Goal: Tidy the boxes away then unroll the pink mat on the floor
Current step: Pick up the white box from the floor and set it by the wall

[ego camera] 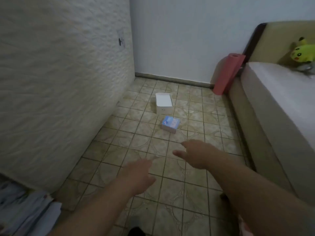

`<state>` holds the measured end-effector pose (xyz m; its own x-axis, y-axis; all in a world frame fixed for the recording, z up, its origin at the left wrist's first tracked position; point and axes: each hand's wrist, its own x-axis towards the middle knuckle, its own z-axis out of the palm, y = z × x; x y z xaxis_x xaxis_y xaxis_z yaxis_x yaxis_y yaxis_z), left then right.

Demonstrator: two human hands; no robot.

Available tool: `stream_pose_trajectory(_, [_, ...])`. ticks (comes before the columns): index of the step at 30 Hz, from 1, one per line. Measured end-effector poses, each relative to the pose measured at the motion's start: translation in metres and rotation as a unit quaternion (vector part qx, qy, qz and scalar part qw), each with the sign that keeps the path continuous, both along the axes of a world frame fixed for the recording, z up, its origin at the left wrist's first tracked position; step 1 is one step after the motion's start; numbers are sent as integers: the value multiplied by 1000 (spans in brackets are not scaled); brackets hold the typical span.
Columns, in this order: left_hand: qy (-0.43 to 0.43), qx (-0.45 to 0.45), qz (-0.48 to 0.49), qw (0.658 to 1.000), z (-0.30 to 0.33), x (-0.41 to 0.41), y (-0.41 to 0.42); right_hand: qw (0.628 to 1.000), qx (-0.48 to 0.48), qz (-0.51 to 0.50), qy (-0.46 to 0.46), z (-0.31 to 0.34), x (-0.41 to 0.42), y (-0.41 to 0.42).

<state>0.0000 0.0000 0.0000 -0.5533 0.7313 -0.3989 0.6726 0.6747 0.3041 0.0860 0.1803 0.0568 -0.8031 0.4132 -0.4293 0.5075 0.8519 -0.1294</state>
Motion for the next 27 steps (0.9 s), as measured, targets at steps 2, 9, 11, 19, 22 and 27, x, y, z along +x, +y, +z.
stream_pose_trajectory(2, [-7, -7, -1, 1000, -10, -16, 3, 1000, -7, 3, 16, 3, -32, 11])
stream_pose_trajectory(9, [-15, -62, -21, 998, -34, -107, 33, 1000, 0, 15, 27, 10, -156, 46])
stream_pose_trajectory(11, [-17, -48, -6, 999, -29, -146, 47, 1000, -5, 11, 21, 4, -183, 55])
stream_pose_trajectory(19, [50, 6, 23, 998, 34, -328, 131, 999, -42, -22, -26, -49, -247, 91])
stream_pose_trajectory(22, [58, 30, 28, 997, 54, -386, 175, 997, -52, -26, -50, -70, -269, 111])
stream_pose_trajectory(27, [59, 47, 26, 997, 51, -454, 240, 996, -42, -12, -73, -82, -339, 175])
